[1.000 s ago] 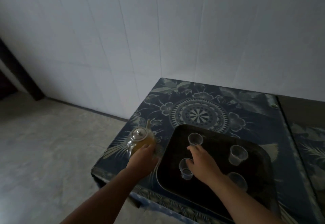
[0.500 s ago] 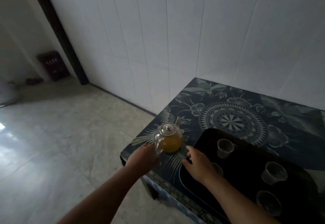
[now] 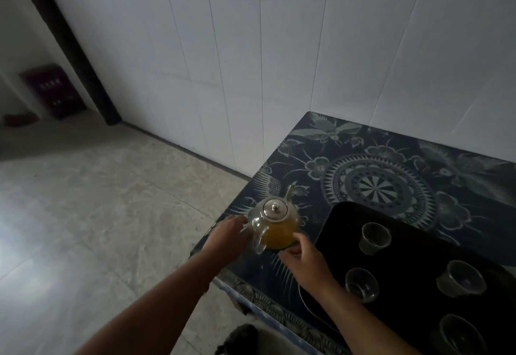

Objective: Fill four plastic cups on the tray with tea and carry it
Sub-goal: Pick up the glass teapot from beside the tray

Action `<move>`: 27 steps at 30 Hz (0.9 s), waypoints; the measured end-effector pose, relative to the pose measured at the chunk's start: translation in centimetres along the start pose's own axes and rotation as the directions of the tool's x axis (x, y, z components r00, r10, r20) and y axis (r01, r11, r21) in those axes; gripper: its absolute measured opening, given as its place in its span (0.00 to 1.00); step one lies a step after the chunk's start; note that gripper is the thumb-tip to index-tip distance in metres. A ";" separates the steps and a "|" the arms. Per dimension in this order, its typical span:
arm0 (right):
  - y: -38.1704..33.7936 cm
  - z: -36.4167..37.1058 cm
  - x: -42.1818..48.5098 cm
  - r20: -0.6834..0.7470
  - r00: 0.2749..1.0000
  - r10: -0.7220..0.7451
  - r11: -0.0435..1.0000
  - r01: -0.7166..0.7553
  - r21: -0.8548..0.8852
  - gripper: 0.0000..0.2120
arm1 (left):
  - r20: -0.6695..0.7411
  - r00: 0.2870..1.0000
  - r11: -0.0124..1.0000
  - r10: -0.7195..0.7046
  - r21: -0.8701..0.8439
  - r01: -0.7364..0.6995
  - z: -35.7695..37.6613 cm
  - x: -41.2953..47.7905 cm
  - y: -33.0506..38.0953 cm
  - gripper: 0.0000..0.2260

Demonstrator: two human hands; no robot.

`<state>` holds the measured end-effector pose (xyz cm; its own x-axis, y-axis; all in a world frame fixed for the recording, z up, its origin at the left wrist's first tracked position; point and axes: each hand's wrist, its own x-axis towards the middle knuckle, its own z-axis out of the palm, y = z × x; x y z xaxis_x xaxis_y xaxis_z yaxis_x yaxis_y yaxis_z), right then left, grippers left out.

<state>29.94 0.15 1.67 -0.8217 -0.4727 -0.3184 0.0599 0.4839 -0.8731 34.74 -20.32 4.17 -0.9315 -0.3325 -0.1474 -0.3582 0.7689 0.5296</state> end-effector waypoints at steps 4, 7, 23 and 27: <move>-0.5 2.8 2.5 -0.067 0.991 0.115 0.973 -0.099 0.208 0.28 | 0.021 1.000 0.994 0.023 -0.104 -0.020 -0.1 6.3 -2.3 0.09; -0.9 5.0 3.9 -0.156 0.958 0.240 0.919 -0.173 0.355 0.27 | 0.058 0.997 0.988 0.052 -0.148 -0.043 0.2 11.2 -3.9 0.08; -3.8 10.3 7.0 -0.393 0.676 0.623 0.661 -0.188 0.726 0.53 | 0.450 0.877 0.930 0.171 -0.367 0.008 4.7 22.7 -3.5 0.15; -4.2 10.7 8.1 -0.498 0.578 0.646 0.700 -0.190 0.688 0.56 | 0.492 0.843 0.910 0.218 -0.414 0.006 5.6 23.8 -2.7 0.15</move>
<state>29.10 -13.61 -1.25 -0.7188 0.4065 -0.5640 0.5877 -0.0781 -0.8053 13.24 -27.22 -5.49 -0.8941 0.1555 -0.4199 -0.3062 0.4718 0.8268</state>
